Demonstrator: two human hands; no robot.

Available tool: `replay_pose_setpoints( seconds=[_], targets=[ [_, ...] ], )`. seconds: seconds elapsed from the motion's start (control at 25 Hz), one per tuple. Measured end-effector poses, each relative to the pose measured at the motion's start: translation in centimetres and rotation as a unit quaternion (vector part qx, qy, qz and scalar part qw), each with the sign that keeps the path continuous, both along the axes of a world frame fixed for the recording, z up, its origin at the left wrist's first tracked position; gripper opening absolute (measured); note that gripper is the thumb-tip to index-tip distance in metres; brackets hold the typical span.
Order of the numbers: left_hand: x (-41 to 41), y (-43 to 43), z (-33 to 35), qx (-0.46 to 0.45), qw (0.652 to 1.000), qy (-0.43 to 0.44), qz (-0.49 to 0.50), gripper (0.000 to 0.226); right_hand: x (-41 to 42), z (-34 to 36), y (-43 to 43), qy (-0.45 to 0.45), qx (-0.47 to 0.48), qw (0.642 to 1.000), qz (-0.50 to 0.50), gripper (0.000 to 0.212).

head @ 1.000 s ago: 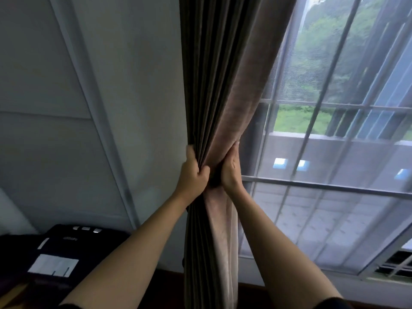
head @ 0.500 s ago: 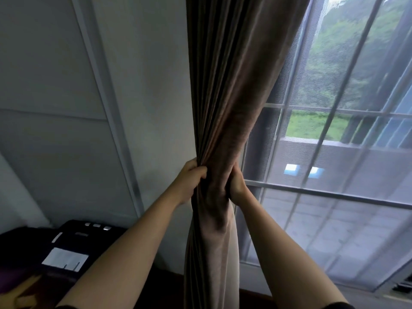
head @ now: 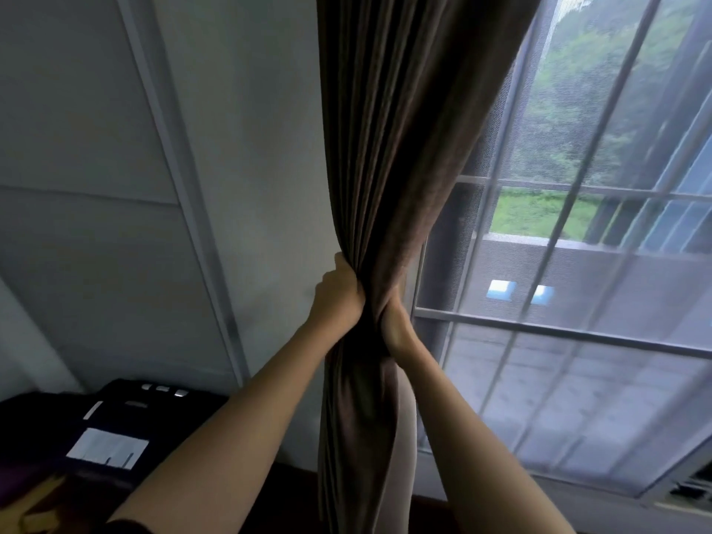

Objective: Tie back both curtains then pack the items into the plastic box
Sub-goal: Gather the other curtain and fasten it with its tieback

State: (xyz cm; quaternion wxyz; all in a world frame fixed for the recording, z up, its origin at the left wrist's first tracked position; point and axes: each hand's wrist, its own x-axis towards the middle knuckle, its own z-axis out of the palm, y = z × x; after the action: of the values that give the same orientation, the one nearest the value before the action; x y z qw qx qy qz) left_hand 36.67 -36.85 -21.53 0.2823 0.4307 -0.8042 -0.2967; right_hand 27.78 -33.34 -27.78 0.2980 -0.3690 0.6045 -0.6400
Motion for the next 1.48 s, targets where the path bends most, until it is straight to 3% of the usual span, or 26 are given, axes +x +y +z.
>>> replay_pose_setpoints(
  seconds=[0.12,0.28,0.4,0.52,0.6,0.76,0.92,1.12,1.2,1.36,1.48],
  targets=[
    [-0.1,0.2,0.5,0.053,0.998,0.038,-0.016,0.046,1.5,-2.7,-0.4,0.041,0.103,0.993,-0.028,0.048],
    [1.0,0.2,0.2,0.103,0.990,0.065,-0.076,0.065,3.4,-3.2,-1.4,-0.094,0.046,0.994,0.026,0.072],
    [1.6,-0.6,-0.7,0.014,0.997,0.075,-0.003,0.085,5.1,-4.2,-2.0,-0.138,-0.013,0.988,0.072,0.044],
    [2.5,-1.6,-0.8,-0.047,0.990,0.109,0.075,0.068,6.9,-7.3,-2.9,-0.045,0.075,0.988,0.128,0.048],
    [3.5,-2.3,-0.3,-0.067,0.987,0.115,0.094,0.061,7.3,-7.9,-3.2,-0.036,0.121,0.980,0.156,0.055],
    [5.6,-4.0,0.6,-0.096,0.979,0.128,0.127,0.056,5.4,-7.9,-4.4,0.002,0.126,0.982,0.140,0.061],
    [7.4,-5.8,0.9,-0.106,0.976,0.127,0.141,0.052,1.4,-10.4,-7.3,0.034,0.201,0.978,0.041,0.057],
    [8.7,-7.5,0.9,-0.122,0.971,0.124,0.166,0.051,-0.9,-11.9,-10.6,0.161,0.284,0.939,0.111,0.047],
    [9.1,-7.9,0.9,-0.128,0.969,0.126,0.172,0.051,-1.4,-12.6,-11.8,0.170,0.309,0.929,0.115,0.040],
    [9.4,-7.8,1.1,-0.134,0.967,0.128,0.177,0.051,-1.7,-13.1,-11.3,0.104,0.259,0.954,0.112,0.018],
    [8.5,-7.2,0.8,-0.130,0.968,0.122,0.174,0.049,-2.0,-13.2,-7.4,0.114,0.165,0.977,0.077,0.018]
  ],
)
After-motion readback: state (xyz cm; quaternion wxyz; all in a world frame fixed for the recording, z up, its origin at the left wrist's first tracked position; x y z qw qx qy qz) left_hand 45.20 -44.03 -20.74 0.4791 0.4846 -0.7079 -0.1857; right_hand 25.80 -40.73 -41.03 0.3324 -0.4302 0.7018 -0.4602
